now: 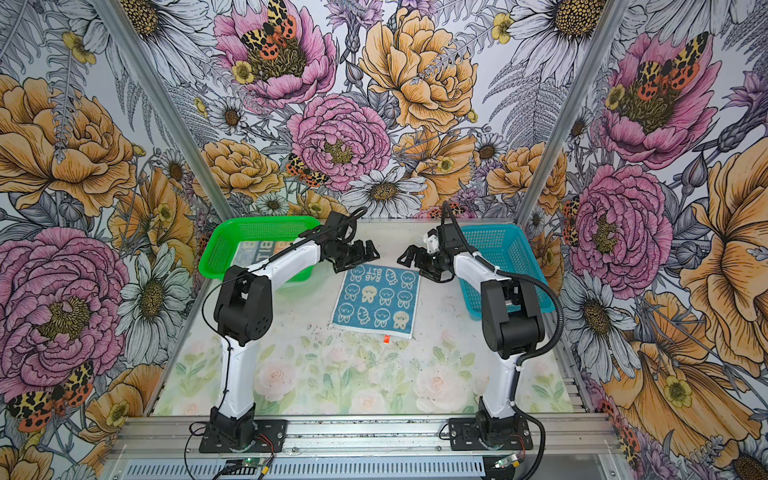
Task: Fold and stack the towels
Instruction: 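Move both grippers to the towel's far edge and lower them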
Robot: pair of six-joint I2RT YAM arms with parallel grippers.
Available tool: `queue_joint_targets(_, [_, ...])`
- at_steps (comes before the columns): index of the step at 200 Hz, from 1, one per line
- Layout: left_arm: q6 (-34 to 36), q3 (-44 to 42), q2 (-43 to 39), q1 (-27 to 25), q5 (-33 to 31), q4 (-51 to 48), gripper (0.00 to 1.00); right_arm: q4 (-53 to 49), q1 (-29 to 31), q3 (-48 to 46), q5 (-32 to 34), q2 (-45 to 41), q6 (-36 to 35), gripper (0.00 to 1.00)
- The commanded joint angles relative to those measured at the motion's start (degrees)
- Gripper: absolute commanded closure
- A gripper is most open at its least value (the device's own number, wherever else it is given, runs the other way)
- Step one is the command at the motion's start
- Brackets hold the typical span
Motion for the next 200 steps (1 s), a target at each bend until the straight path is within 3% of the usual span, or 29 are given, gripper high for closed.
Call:
queue_joint_targets(1, [-1.4, 3.9, 3.0, 0.9, 1.9, 1.5, 0.01, 2.0, 0.4, 3.8, -2.1, 4.2, 0.5, 0.01])
queue_joint_targets(70, [-0.5, 2.2, 6.4, 2.7, 0.7, 1.5, 0.01, 1.8, -0.9, 8.6, -2.8, 13.3, -0.3, 0.01])
queue_joint_targets(200, [1.8, -8.3, 0.7, 6.0, -2.0, 1.9, 0.01, -3.3, -0.5, 21.9, -4.8, 23.4, -3.0, 0.01])
